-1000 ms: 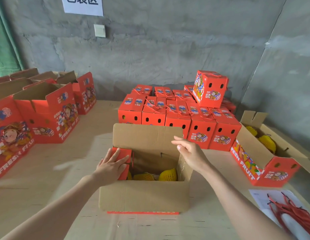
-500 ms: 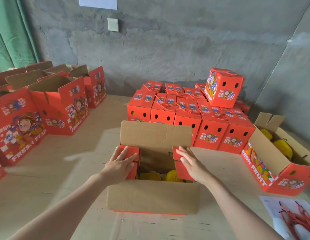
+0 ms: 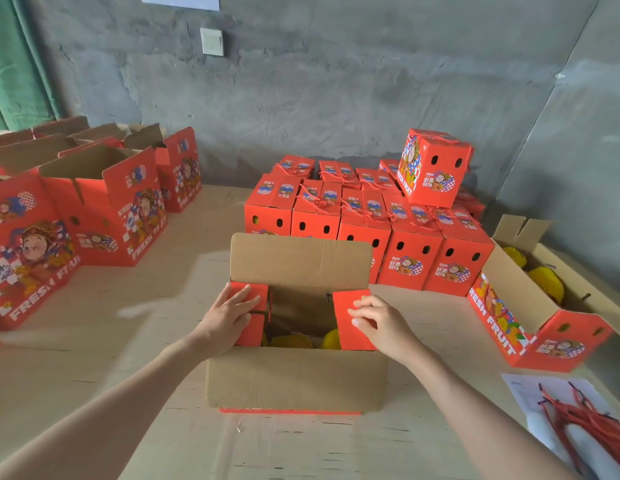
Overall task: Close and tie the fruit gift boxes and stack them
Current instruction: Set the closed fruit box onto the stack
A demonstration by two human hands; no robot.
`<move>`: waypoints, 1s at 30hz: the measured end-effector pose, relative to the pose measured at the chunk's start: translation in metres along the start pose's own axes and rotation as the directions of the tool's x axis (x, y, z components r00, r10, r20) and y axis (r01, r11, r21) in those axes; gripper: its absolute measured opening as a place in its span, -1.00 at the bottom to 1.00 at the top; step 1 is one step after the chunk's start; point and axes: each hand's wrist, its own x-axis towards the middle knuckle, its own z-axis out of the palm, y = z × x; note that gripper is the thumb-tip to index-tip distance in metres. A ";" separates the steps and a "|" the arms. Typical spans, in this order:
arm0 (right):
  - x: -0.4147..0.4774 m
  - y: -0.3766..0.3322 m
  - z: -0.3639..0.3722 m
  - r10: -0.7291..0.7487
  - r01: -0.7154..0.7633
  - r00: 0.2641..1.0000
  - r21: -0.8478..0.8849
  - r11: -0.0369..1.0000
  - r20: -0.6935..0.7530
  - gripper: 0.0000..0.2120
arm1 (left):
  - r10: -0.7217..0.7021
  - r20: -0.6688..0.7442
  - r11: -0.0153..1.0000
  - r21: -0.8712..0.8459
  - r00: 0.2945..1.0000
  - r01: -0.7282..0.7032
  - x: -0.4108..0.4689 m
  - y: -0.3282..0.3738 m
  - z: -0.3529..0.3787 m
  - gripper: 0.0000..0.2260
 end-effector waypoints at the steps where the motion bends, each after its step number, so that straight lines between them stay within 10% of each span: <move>1: -0.004 0.002 -0.002 0.011 -0.013 0.999 0.055 0.998 0.039 -0.74 | 0.000 -0.006 1.000 -0.027 1.000 -0.001 0.000 0.001 0.000 -0.61; 8: -0.017 0.004 -0.012 0.031 -0.047 0.996 0.202 0.978 0.081 -0.85 | -0.031 -0.141 0.943 -0.331 0.990 -0.017 -0.008 -0.002 -0.008 -0.65; 30: -0.034 0.018 -0.034 -0.008 0.065 0.915 -0.129 0.990 0.403 -0.26 | 0.028 -0.112 0.990 -0.131 0.993 -0.043 -0.008 -0.007 -0.008 -0.69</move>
